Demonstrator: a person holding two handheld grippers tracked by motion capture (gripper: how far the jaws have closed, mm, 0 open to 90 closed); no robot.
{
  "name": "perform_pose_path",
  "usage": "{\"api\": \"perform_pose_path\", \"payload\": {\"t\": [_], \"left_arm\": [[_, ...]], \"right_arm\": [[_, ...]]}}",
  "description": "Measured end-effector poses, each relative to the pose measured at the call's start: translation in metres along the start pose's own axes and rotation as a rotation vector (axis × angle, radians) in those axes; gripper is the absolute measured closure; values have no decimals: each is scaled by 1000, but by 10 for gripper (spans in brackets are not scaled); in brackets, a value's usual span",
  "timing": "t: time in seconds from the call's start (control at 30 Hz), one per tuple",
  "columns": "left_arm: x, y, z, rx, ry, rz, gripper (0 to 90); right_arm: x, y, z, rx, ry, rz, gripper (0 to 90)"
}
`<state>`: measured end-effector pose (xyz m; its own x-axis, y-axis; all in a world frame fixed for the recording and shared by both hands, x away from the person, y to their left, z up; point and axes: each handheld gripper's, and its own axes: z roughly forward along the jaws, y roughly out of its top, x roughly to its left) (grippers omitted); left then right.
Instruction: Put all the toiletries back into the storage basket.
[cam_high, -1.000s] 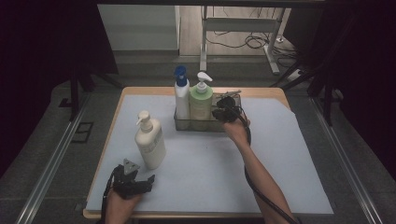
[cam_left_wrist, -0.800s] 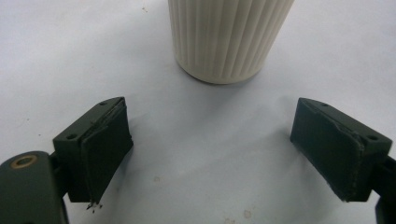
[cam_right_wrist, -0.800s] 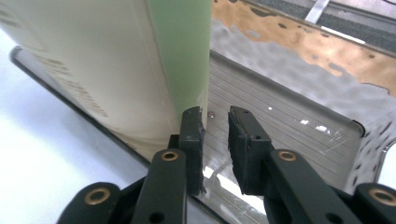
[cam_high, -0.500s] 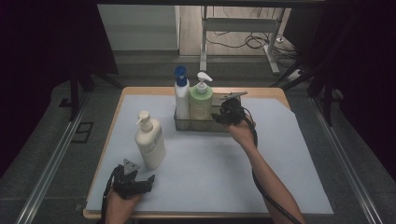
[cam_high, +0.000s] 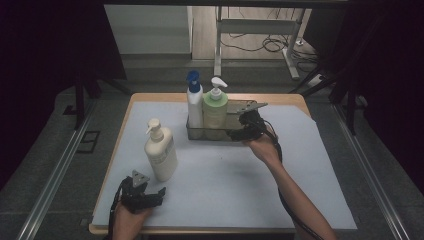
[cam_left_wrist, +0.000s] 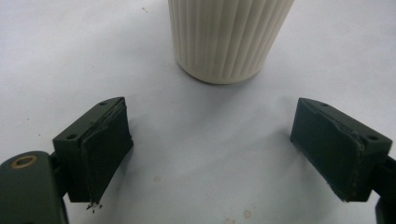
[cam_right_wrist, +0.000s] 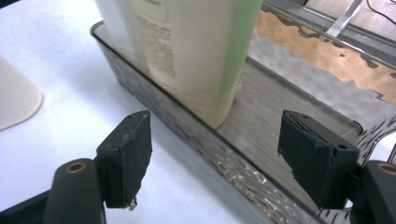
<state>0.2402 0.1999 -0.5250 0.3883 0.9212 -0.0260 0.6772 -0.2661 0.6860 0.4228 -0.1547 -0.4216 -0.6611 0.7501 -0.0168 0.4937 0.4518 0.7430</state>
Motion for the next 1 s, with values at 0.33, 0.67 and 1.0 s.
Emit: {"api": "perform_pose_path", "payload": {"t": [0.33, 0.67, 1.0], "left_arm": [[0, 0, 0, 2, -2, 0, 117], [0, 0, 0, 3, -2, 0, 117], [0, 0, 0, 3, -1, 0, 118]], "right_arm": [[9, -12, -17, 2, 19, -30, 141], [11, -26, -36, 13, 37, -59, 42], [10, -48, -62, 7, 30, -60, 0]]}}
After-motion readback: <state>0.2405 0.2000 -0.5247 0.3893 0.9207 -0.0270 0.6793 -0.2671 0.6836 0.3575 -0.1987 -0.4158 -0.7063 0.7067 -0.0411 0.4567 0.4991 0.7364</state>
